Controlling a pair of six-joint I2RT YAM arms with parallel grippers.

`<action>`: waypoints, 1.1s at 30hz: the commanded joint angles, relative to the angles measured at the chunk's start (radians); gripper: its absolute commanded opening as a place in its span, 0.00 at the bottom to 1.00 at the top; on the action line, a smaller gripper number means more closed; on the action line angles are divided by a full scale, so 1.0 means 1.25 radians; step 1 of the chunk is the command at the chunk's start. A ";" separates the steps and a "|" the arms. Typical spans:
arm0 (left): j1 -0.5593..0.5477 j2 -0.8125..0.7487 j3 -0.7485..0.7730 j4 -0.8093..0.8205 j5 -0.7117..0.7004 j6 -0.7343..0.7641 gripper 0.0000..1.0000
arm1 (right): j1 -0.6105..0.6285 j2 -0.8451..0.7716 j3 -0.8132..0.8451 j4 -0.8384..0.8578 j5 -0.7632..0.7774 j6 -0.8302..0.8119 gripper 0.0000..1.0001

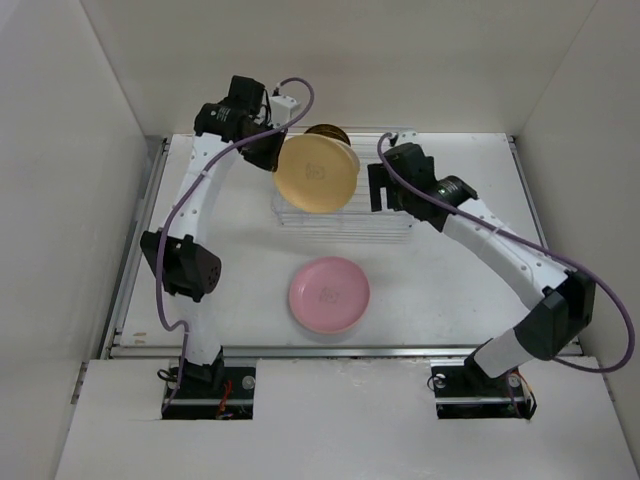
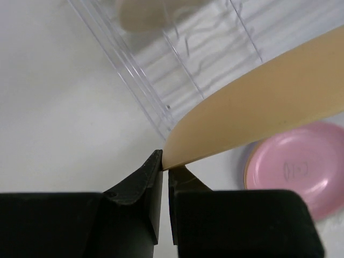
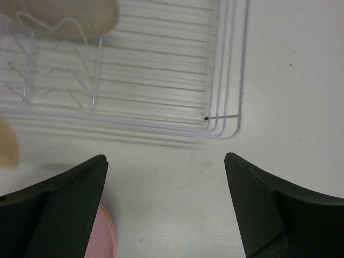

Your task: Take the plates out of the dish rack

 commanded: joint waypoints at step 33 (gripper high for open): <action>-0.083 0.030 -0.131 -0.378 0.235 0.212 0.21 | -0.014 -0.013 0.013 0.144 -0.110 -0.072 0.99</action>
